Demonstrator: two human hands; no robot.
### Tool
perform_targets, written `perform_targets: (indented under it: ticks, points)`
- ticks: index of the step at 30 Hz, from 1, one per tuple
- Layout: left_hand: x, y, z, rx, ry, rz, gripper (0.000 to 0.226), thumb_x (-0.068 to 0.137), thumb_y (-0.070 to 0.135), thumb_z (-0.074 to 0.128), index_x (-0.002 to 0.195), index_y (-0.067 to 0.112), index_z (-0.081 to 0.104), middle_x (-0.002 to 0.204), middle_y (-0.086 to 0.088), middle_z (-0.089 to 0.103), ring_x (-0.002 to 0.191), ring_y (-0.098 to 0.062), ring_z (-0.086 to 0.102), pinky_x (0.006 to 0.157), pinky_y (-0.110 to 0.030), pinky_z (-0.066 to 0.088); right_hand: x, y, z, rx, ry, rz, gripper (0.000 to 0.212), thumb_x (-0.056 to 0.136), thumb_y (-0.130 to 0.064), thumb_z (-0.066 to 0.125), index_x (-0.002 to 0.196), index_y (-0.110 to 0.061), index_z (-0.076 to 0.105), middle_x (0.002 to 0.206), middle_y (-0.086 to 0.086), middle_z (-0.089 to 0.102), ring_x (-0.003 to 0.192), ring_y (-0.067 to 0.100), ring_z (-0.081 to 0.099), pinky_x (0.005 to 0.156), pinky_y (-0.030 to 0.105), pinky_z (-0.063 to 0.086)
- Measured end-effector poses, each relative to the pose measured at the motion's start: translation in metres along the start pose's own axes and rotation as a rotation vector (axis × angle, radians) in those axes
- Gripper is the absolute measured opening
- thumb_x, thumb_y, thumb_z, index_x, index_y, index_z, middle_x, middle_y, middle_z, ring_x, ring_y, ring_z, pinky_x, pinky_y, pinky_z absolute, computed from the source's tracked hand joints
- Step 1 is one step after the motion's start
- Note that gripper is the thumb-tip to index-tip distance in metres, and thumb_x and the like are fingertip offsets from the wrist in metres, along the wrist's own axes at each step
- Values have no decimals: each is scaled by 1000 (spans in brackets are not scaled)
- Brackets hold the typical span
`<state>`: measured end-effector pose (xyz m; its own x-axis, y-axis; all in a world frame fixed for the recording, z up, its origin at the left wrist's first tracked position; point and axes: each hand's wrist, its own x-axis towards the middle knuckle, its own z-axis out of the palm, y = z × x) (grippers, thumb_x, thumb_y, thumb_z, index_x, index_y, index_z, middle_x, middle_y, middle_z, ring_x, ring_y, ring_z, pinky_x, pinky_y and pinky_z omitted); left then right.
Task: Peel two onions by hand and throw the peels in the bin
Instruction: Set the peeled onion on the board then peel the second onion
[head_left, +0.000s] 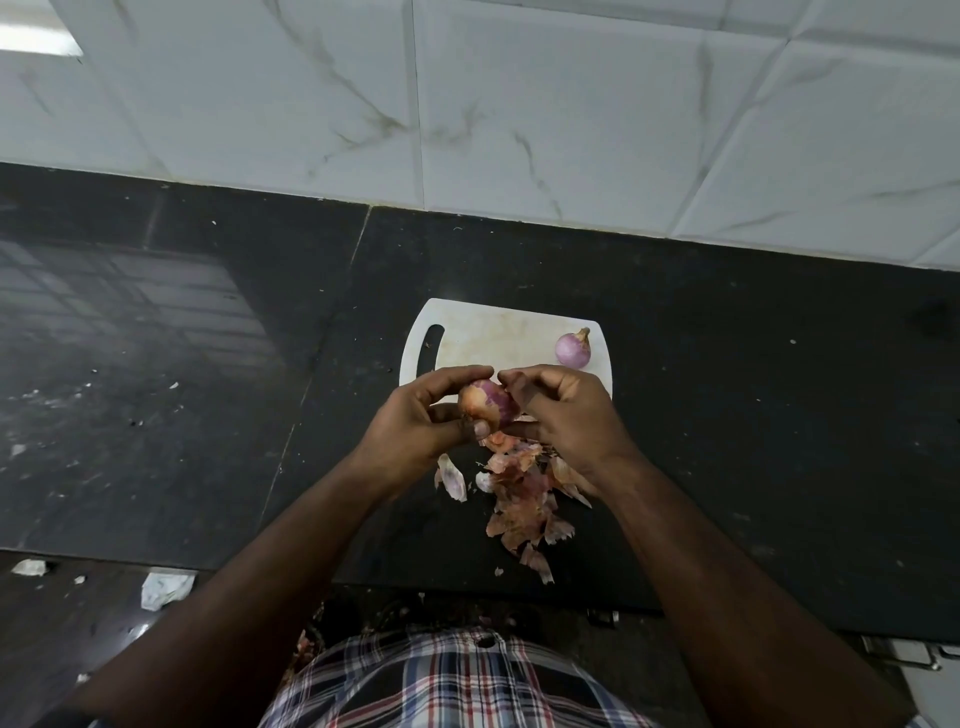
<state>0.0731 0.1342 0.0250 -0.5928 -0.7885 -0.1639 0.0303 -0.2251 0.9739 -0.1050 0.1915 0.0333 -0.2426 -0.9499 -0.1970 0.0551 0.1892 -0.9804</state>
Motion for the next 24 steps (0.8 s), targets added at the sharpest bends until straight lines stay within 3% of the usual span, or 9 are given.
perform_targets:
  ticks: [4, 7, 9, 13, 18, 21, 24]
  points:
    - [1, 2, -2, -2, -42, -10, 56, 81, -17, 68, 126, 15, 63, 127, -7, 66, 99, -17, 72, 83, -26, 57, -1, 0, 2, -130, 8, -61, 23, 85, -20, 75, 105, -10, 77, 95, 3, 77, 90, 17, 74, 78, 32, 61]
    - [-1, 3, -4, -29, -81, -26, 55, 83, -20, 63, 125, 15, 63, 131, -8, 62, 103, -17, 71, 83, -24, 56, 0, 2, 3, 57, 19, 59, 22, 78, -15, 78, 98, -5, 77, 94, 14, 76, 87, 31, 74, 76, 42, 62]
    - [-2, 2, -8, -96, -111, -47, 53, 84, -21, 61, 126, 12, 63, 133, -11, 61, 106, -20, 69, 85, -26, 56, 1, 4, 0, 141, 29, 123, 10, 81, -2, 74, 90, -6, 76, 90, 15, 75, 81, 29, 74, 71, 37, 62]
    - [-3, -1, -12, -157, -160, -80, 52, 88, -20, 57, 130, 11, 61, 139, -8, 58, 113, -24, 65, 86, -28, 56, 1, 16, -8, -120, 65, 97, 25, 84, 10, 69, 93, -13, 76, 90, 8, 76, 85, 25, 74, 76, 35, 62]
    - [-2, -2, -10, -104, -84, -99, 55, 86, -17, 62, 127, 19, 65, 135, -10, 59, 106, -24, 69, 85, -26, 56, -2, 8, -10, -387, 76, -48, 23, 89, -18, 72, 112, -21, 75, 107, -11, 74, 101, 1, 68, 94, 30, 56]
    - [-1, -1, -5, -49, -45, -72, 54, 83, -14, 68, 125, 21, 66, 132, -11, 62, 103, -24, 71, 87, -29, 56, -4, -2, 1, -372, 56, -95, 35, 82, -41, 76, 112, -24, 75, 101, -11, 75, 95, 2, 70, 85, 29, 58]
    - [-1, 2, -1, -17, -24, -50, 53, 82, -14, 69, 127, 13, 63, 127, -13, 65, 96, -21, 73, 82, -26, 57, -4, 2, 13, -408, 140, -130, 14, 83, -30, 78, 94, -22, 78, 84, -9, 75, 82, 5, 71, 76, 31, 58]
